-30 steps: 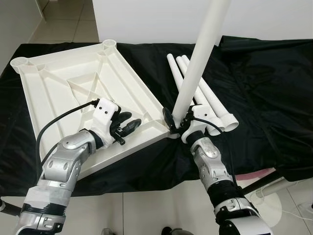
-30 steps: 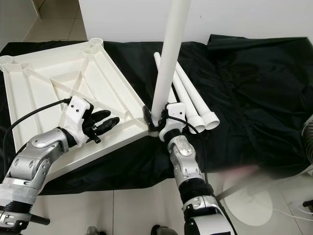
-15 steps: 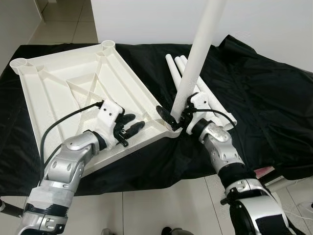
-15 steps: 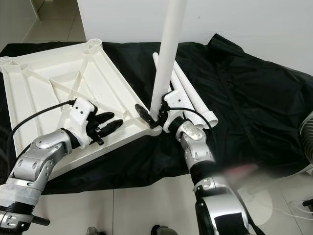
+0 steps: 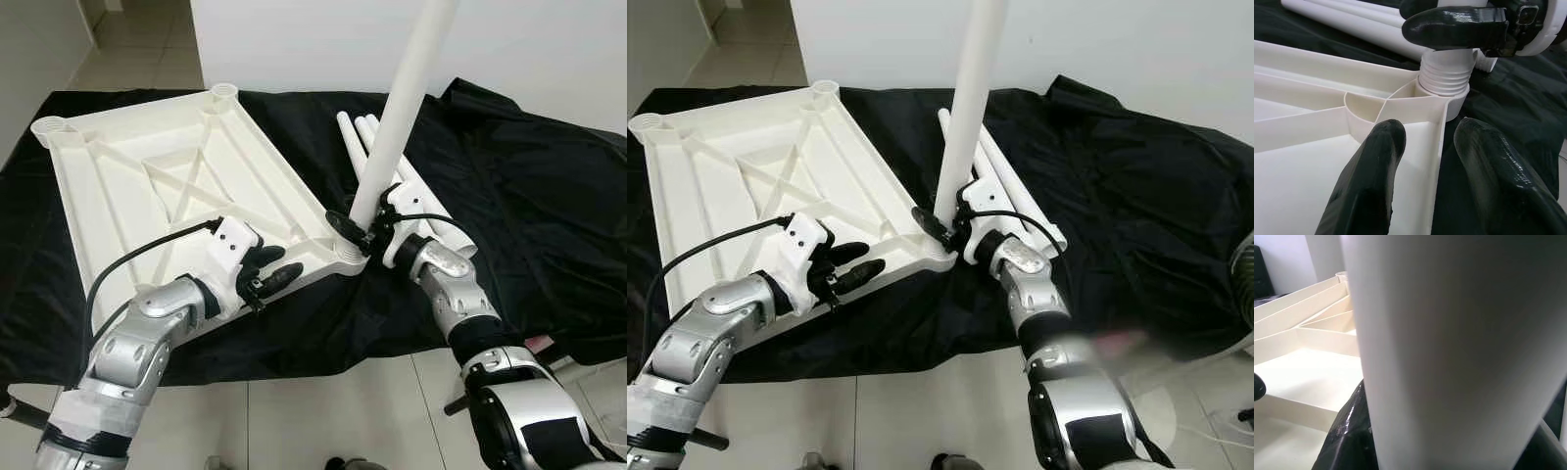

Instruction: Building children table

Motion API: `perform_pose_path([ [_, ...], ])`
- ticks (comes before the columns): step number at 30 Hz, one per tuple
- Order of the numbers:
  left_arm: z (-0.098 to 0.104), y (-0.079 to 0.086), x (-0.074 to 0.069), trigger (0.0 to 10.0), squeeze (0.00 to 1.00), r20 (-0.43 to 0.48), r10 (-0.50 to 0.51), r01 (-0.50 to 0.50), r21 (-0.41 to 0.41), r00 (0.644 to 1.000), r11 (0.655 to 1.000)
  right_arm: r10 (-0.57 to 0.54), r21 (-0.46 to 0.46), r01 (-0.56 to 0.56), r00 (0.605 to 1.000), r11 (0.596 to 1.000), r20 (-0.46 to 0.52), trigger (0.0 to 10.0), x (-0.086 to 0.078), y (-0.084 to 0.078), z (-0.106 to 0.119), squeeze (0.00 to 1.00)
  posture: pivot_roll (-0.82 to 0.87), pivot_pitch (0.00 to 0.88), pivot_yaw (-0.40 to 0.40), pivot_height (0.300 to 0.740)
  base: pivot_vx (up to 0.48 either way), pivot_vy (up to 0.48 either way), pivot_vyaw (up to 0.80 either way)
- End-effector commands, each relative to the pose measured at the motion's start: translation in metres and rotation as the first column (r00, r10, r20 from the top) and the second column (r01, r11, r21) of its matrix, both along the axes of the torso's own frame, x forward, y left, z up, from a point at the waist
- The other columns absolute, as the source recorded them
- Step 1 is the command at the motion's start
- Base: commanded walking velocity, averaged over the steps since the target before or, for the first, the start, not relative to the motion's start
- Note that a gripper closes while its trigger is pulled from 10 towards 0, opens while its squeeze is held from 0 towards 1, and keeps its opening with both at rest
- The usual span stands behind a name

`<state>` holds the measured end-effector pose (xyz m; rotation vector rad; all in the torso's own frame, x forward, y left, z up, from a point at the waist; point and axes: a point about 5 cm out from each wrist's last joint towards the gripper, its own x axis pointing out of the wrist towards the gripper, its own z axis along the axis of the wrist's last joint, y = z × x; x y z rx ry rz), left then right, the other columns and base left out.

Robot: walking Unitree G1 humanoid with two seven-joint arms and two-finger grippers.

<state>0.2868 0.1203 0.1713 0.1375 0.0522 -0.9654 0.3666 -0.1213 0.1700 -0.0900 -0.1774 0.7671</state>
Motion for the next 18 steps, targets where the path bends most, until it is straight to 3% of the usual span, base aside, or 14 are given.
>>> perform_pose_path([
  [1,-0.001,-0.005,-0.007,10.0,0.00,-0.025,-0.134,0.134,0.005,0.991,0.991,-0.028,-0.030,0.026,0.997,0.999,-0.070,0.0,-0.003,-0.006,-0.018,0.00,-0.03,0.078,-0.045,0.740,0.000,0.000,0.00],
  [2,-0.001,-0.005,-0.006,10.0,0.00,-0.022,-0.126,0.126,0.006,0.992,0.992,-0.043,-0.019,0.041,0.996,0.999,-0.084,10.0,-0.003,-0.007,-0.020,0.00,-0.03,0.076,-0.044,0.740,0.000,0.000,0.00],
  [13,0.000,-0.001,-0.005,10.0,0.00,-0.020,-0.100,0.101,0.018,0.995,0.995,-0.206,0.053,0.213,0.972,0.976,-0.112,10.0,-0.005,0.000,-0.029,0.00,-0.02,0.057,-0.054,0.740,0.000,0.000,0.00],
  [18,-0.001,-0.001,-0.005,10.0,0.00,-0.018,-0.095,0.096,0.024,0.995,0.995,-0.329,0.104,0.342,0.936,0.934,-0.129,10.0,-0.007,0.008,-0.030,0.00,-0.02,0.046,-0.059,0.740,0.000,0.000,0.00],
])
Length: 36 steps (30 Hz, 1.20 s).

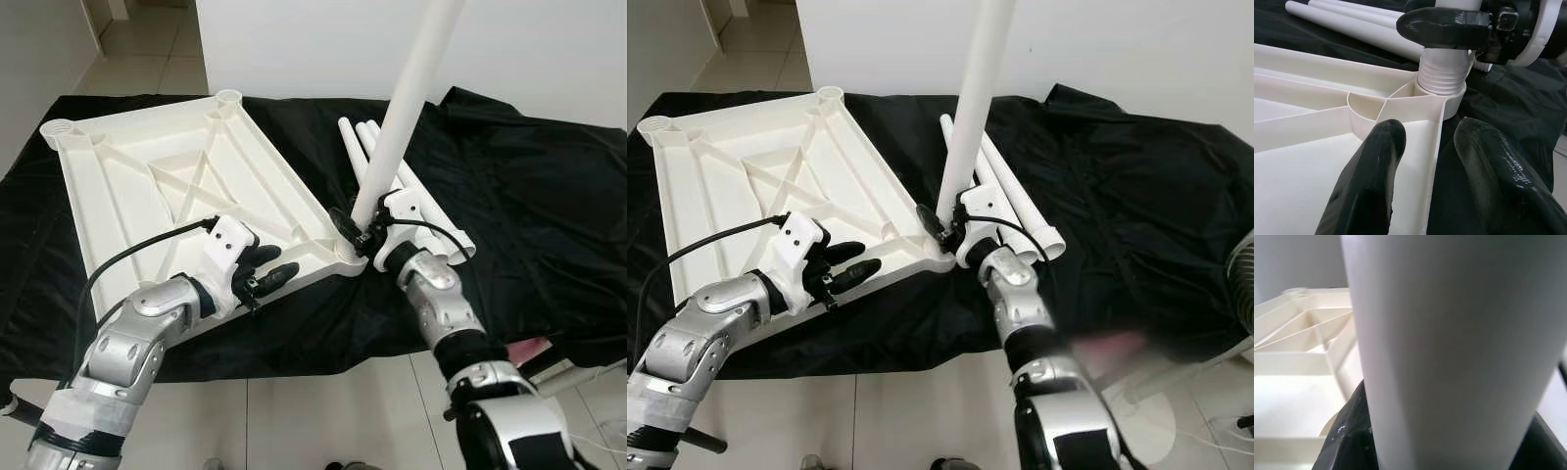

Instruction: Building children table

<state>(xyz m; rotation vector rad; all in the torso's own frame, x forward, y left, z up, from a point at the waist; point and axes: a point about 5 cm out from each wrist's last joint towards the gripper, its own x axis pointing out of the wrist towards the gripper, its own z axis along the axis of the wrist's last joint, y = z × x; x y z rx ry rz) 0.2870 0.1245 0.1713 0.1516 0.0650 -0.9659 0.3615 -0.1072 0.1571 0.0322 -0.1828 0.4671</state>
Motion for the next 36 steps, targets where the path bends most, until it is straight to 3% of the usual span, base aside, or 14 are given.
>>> perform_pose_path([
  [1,-0.001,-0.004,-0.004,10.0,0.00,-0.013,-0.091,0.091,0.007,0.996,0.996,-0.091,0.015,0.093,0.991,0.996,-0.098,10.0,-0.003,-0.004,-0.018,0.00,-0.02,0.042,-0.061,0.740,0.000,0.000,0.00],
  [3,-0.002,-0.004,-0.004,10.0,0.00,-0.013,-0.088,0.088,0.008,0.996,0.996,-0.117,0.031,0.121,0.987,0.992,-0.111,10.0,-0.003,-0.002,-0.019,0.00,-0.02,0.040,-0.060,0.740,0.000,0.000,0.00],
  [6,-0.004,-0.002,0.002,10.0,0.00,-0.010,-0.049,0.049,0.021,0.999,0.999,-0.278,0.088,0.297,0.943,0.951,-0.181,10.0,-0.007,0.003,-0.026,0.00,-0.03,0.034,-0.054,0.740,0.000,0.000,0.00],
  [10,-0.003,-0.001,0.004,10.0,0.00,-0.007,-0.042,0.042,0.023,0.999,0.999,-0.344,0.108,0.370,0.917,0.923,-0.202,10.0,-0.010,0.004,-0.028,0.00,-0.03,0.034,-0.051,0.740,0.000,0.000,0.00],
  [11,-0.003,-0.001,0.006,10.0,0.00,-0.004,-0.038,0.038,0.024,0.999,0.999,-0.417,0.113,0.451,0.878,0.885,-0.235,10.0,-0.013,0.005,-0.030,0.00,-0.04,0.034,-0.049,0.740,0.000,0.000,0.00],
  [14,-0.002,-0.001,0.007,10.0,0.00,-0.001,-0.035,0.035,0.023,0.999,0.999,-0.450,0.123,0.490,0.856,0.863,-0.254,10.0,-0.016,0.008,-0.029,0.00,-0.04,0.033,-0.050,0.740,0.000,0.000,0.00],
  [26,-0.002,-0.003,0.010,10.0,0.00,0.006,-0.024,0.023,0.016,1.000,1.000,-0.370,0.107,0.386,0.918,0.916,-0.142,10.0,-0.019,0.021,-0.013,0.00,-0.04,0.029,-0.058,0.740,0.000,0.000,0.00],
  [27,-0.002,-0.003,0.010,10.0,0.00,0.007,-0.018,0.018,0.011,1.000,1.000,-0.364,0.107,0.377,0.923,0.920,-0.124,10.0,-0.017,0.016,-0.009,0.36,-0.04,0.028,-0.059,0.740,0.000,0.000,0.00],
  [28,-0.002,-0.003,0.010,10.0,0.00,0.007,-0.018,0.018,0.011,1.000,1.000,-0.364,0.107,0.377,0.923,0.920,-0.124,10.0,-0.017,0.016,-0.009,0.36,-0.04,0.028,-0.059,0.740,0.000,0.000,0.00],
  [29,-0.002,-0.003,0.010,10.0,0.00,0.009,-0.017,0.017,0.012,1.000,1.000,-0.362,0.107,0.374,0.925,0.921,-0.118,10.0,-0.016,0.014,-0.007,0.75,-0.04,0.028,-0.059,0.740,0.000,0.000,0.00],
  [30,-0.002,-0.003,0.010,10.0,0.00,0.009,-0.017,0.017,0.012,1.000,1.000,-0.362,0.107,0.374,0.925,0.921,-0.118,10.0,-0.016,0.014,-0.007,0.75,-0.04,0.028,-0.059,0.740,0.000,0.000,0.00],
  [31,-0.003,-0.003,0.010,10.0,0.00,0.010,-0.017,0.017,0.013,1.000,1.000,-0.362,0.105,0.374,0.925,0.921,-0.115,10.0,-0.016,0.013,-0.006,1.00,-0.04,0.028,-0.059,0.740,0.000,0.000,0.00],
  [35,-0.003,-0.002,0.011,10.0,0.00,0.012,-0.014,0.014,0.012,1.000,1.000,-0.330,0.095,0.339,0.939,0.936,-0.095,10.0,-0.016,0.011,-0.004,1.00,-0.04,0.027,-0.060,0.740,0.000,0.000,0.00],
  [36,-0.002,-0.002,0.012,10.0,0.00,0.012,-0.009,0.008,0.008,1.000,1.000,-0.266,0.082,0.273,0.961,0.959,-0.079,10.0,-0.015,0.010,-0.001,1.00,-0.04,0.028,-0.060,0.740,0.000,0.000,0.00],
])
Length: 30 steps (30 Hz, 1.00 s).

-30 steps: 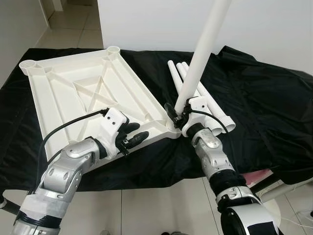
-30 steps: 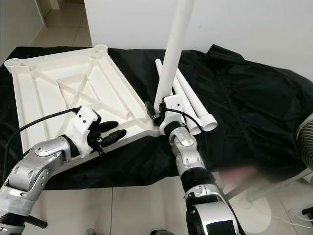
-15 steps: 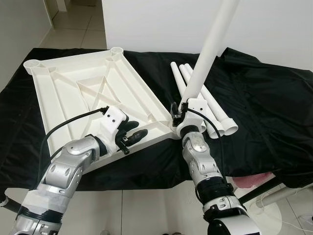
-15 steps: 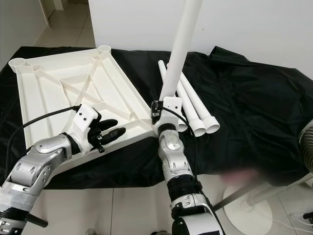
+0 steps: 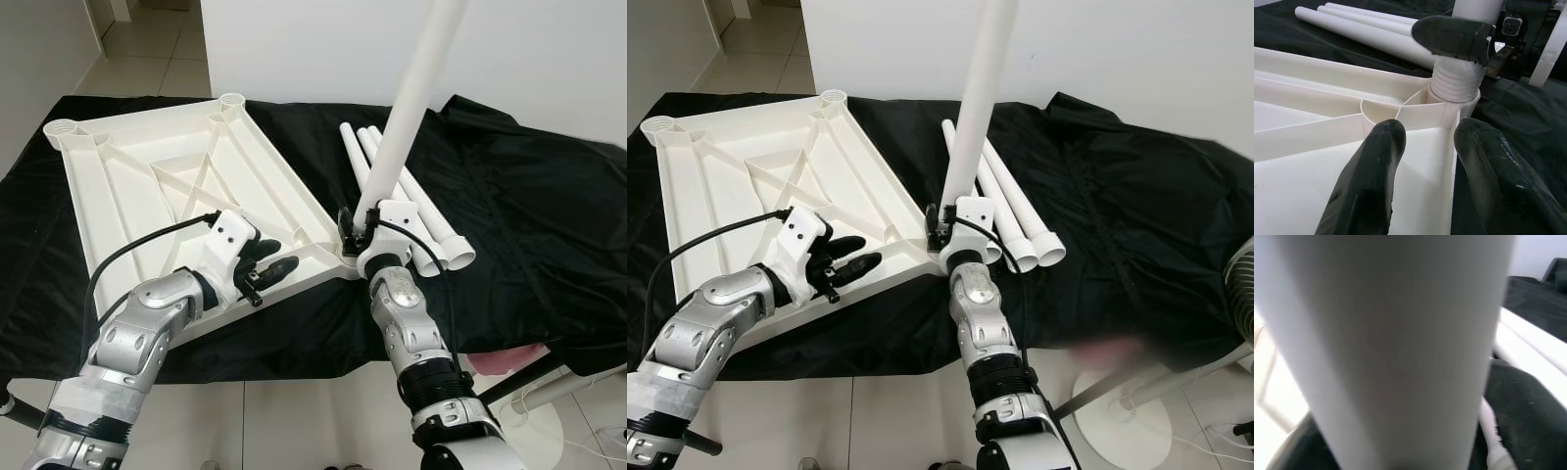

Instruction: Building children table

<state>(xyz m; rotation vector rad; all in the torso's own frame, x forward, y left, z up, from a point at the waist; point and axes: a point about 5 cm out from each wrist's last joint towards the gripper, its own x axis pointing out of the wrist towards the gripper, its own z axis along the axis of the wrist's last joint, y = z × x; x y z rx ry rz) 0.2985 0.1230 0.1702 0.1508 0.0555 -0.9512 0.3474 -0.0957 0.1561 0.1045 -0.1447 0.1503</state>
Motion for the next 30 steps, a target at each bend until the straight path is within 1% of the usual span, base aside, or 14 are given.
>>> perform_pose_path([
  [1,-0.001,-0.001,0.001,10.0,0.00,0.003,-0.022,0.022,0.013,1.000,1.000,0.035,0.005,-0.035,0.999,0.999,-0.003,10.0,-0.001,-0.001,0.000,1.00,-0.04,0.028,-0.060,0.740,0.000,0.000,0.00],
  [3,-0.001,-0.001,0.001,10.0,0.00,0.005,-0.023,0.023,0.011,1.000,1.000,0.118,-0.012,-0.118,0.993,0.993,-0.003,10.0,-0.001,-0.002,0.000,1.00,-0.03,0.027,-0.059,0.740,0.000,0.000,0.00],
  [4,-0.001,-0.002,0.001,10.0,0.00,0.004,-0.024,0.024,0.007,1.000,1.000,0.179,-0.039,-0.178,0.984,0.983,0.001,10.0,-0.001,-0.004,0.000,0.00,-0.03,0.027,-0.058,0.740,0.000,0.000,0.00],
  [7,-0.001,-0.002,0.001,10.0,0.00,0.004,-0.024,0.024,0.007,1.000,1.000,0.179,-0.039,-0.178,0.984,0.983,0.001,10.0,-0.001,-0.004,0.000,0.00,-0.03,0.027,-0.058,0.740,0.000,0.000,0.00],
  [8,-0.001,-0.002,0.001,10.0,0.00,0.004,-0.026,0.026,0.006,1.000,1.000,0.265,-0.093,-0.263,0.964,0.960,0.012,10.0,-0.001,-0.009,0.000,0.00,-0.04,0.027,-0.052,0.740,0.000,0.000,0.00],
  [9,-0.001,-0.002,0.001,10.0,0.00,0.004,-0.026,0.026,0.006,1.000,1.000,0.265,-0.093,-0.263,0.964,0.960,0.012,10.0,-0.001,-0.009,0.000,0.00,-0.04,0.027,-0.052,0.740,0.000,0.000,0.00],
  [11,0.000,-0.002,0.001,10.0,0.00,0.005,-0.028,0.028,0.006,1.000,1.000,0.320,-0.131,-0.315,0.947,0.940,0.015,10.0,-0.001,-0.012,0.000,0.00,-0.04,0.027,-0.052,0.740,0.000,0.000,0.00],
  [15,0.002,-0.002,0.003,10.0,0.00,0.006,-0.030,0.029,0.008,1.000,1.000,0.464,-0.230,-0.457,0.885,0.859,-0.026,10.0,0.005,-0.016,-0.002,0.00,-0.03,0.037,-0.043,0.740,0.000,0.000,0.00],
  [17,0.002,-0.002,0.003,10.0,0.00,0.006,-0.029,0.029,0.008,1.000,1.000,0.470,-0.234,-0.463,0.882,0.855,-0.029,10.0,0.006,-0.017,-0.001,0.00,-0.03,0.037,-0.043,0.740,0.000,0.000,0.00],
  [20,0.004,-0.001,0.004,10.0,0.00,0.011,-0.014,0.014,-0.001,1.000,1.000,0.502,-0.254,-0.494,0.864,0.831,-0.039,10.0,0.010,-0.018,0.002,0.00,-0.03,0.047,-0.040,0.740,0.000,0.000,0.00],
  [23,0.005,-0.001,0.005,10.0,0.00,0.013,-0.011,0.011,-0.005,1.000,1.000,0.512,-0.248,-0.506,0.858,0.826,-0.043,10.0,0.011,-0.019,0.003,0.00,-0.03,0.047,-0.040,0.740,0.000,0.000,0.00],
  [24,0.005,-0.001,0.004,10.0,0.00,0.013,-0.010,0.010,-0.004,1.000,1.000,0.498,-0.260,-0.495,0.865,0.829,-0.056,2.9,0.013,-0.022,0.002,0.00,-0.02,0.051,-0.039,0.740,0.000,0.000,0.00],
  [25,0.005,0.000,0.004,10.0,0.00,0.013,-0.009,0.009,-0.003,1.000,1.000,0.484,-0.266,-0.487,0.871,0.832,-0.080,0.0,0.014,-0.025,-0.002,0.00,-0.02,0.052,-0.038,0.740,0.000,0.000,0.00],
  [30,0.005,0.003,0.003,10.0,0.00,0.014,0.003,-0.003,0.000,1.000,1.000,0.462,-0.252,-0.475,0.880,0.843,-0.114,0.0,0.016,-0.033,-0.009,0.00,-0.02,0.061,-0.038,0.740,0.000,0.000,0.00],
])
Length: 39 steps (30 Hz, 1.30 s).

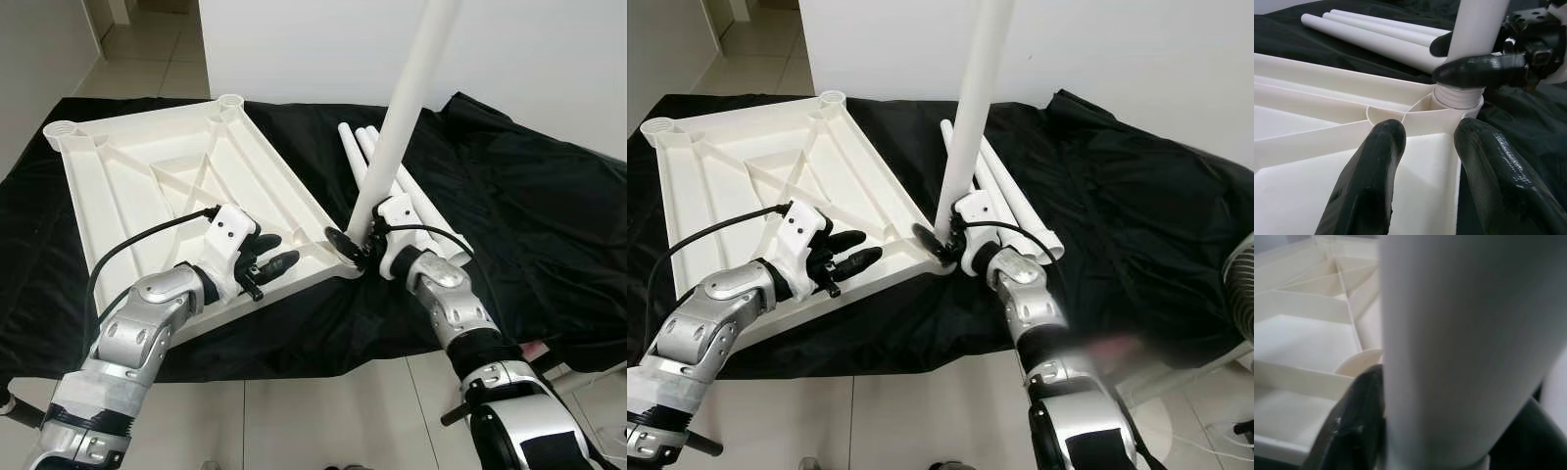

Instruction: Building children table

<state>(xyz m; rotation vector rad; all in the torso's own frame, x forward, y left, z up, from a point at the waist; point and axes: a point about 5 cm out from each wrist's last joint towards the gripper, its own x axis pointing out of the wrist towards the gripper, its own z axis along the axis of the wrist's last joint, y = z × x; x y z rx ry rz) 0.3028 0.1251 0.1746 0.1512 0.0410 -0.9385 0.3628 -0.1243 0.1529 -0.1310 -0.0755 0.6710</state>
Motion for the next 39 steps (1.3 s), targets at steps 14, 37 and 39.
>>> perform_pose_path([
  [14,0.001,0.000,-0.001,10.0,0.00,-0.006,-0.013,0.013,0.004,1.000,1.000,-0.093,0.056,0.097,0.994,0.994,-0.061,10.0,-0.002,-0.001,-0.015,0.00,-0.04,0.075,-0.035,0.740,0.000,0.000,0.00],
  [37,0.002,-0.003,0.000,10.0,0.00,-0.008,-0.024,0.024,-0.002,1.000,1.000,-0.547,0.269,0.593,0.805,0.759,-0.231,10.0,-0.027,0.047,-0.014,0.00,-0.05,0.078,-0.035,0.740,0.000,0.000,0.00],
  [39,0.002,-0.003,0.000,10.0,0.00,-0.008,-0.024,0.024,-0.002,1.000,1.000,-0.548,0.270,0.595,0.803,0.757,-0.234,10.0,-0.028,0.049,-0.014,0.00,-0.05,0.078,-0.035,0.740,0.000,0.000,0.00],
])
